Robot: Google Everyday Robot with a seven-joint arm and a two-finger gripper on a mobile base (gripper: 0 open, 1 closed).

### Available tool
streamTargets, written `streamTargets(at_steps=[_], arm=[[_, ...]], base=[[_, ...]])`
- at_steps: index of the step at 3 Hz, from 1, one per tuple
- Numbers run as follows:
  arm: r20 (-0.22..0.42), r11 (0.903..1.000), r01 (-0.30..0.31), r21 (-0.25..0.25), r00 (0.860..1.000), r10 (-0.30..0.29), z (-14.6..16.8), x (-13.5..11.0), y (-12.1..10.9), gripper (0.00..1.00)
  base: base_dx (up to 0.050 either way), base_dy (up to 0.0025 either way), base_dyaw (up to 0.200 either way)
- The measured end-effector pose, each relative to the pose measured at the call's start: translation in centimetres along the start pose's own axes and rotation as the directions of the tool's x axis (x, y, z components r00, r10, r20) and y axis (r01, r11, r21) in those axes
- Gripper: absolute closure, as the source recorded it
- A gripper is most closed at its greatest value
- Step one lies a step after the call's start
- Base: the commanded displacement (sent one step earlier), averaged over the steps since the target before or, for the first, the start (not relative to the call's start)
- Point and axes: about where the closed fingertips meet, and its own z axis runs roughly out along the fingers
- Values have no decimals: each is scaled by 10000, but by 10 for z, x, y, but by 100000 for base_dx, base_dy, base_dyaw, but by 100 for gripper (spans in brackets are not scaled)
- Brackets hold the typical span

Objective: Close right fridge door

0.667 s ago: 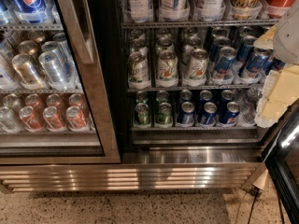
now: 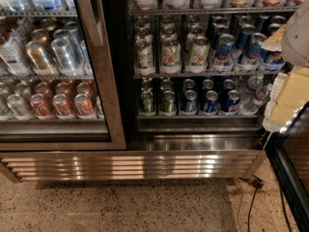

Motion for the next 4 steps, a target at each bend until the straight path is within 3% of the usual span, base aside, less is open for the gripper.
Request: streamTargets(at_steps=[4], arm=[[0, 10000, 0, 0, 10000, 0, 0, 0, 0, 0]], base=[[-4662, -1, 7]])
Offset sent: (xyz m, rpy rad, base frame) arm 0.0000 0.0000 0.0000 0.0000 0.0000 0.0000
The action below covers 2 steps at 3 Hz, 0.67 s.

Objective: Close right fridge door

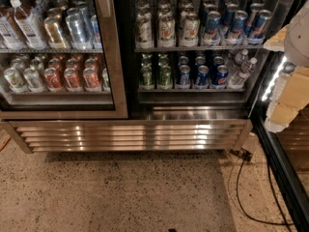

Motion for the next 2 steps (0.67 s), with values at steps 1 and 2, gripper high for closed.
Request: streamTargets(at_steps=[1, 2], arm=[[0, 10000, 0, 0, 10000, 0, 0, 0, 0, 0], [0, 10000, 0, 0, 10000, 0, 0, 0, 0, 0]], base=[[-4656, 10, -75], [-4648, -1, 12]])
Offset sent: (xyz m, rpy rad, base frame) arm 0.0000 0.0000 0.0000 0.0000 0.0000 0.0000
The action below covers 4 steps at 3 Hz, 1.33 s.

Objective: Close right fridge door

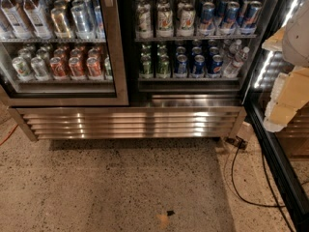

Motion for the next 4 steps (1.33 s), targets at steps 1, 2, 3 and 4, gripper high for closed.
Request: streamTargets(at_steps=[1, 2, 3, 4], arm=[[0, 10000, 0, 0, 10000, 0, 0, 0, 0, 0], [0, 10000, 0, 0, 10000, 0, 0, 0, 0, 0], [0, 10000, 0, 0, 10000, 0, 0, 0, 0, 0], [0, 10000, 0, 0, 10000, 0, 0, 0, 0, 0]], base=[[0, -1, -19588], [-3, 5, -19849], [-4795, -12, 84], [0, -2, -18777]])
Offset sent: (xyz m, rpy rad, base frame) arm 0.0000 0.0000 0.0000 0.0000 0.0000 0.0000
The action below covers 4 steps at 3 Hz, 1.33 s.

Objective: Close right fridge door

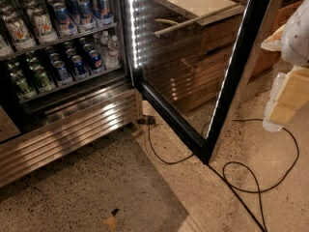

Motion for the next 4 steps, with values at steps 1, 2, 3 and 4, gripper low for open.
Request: streamTargets(at_steps=[1, 2, 3, 4], arm=[[0, 10000, 0, 0, 10000, 0, 0, 0, 0, 0], [0, 10000, 0, 0, 10000, 0, 0, 0, 0, 0], [0, 10000, 0, 0, 10000, 0, 0, 0, 0, 0], [0, 10000, 0, 0, 10000, 0, 0, 0, 0, 0]], base=[[-3, 5, -19252], [4141, 228, 10990], [3894, -249, -12526], [5007, -5, 94]])
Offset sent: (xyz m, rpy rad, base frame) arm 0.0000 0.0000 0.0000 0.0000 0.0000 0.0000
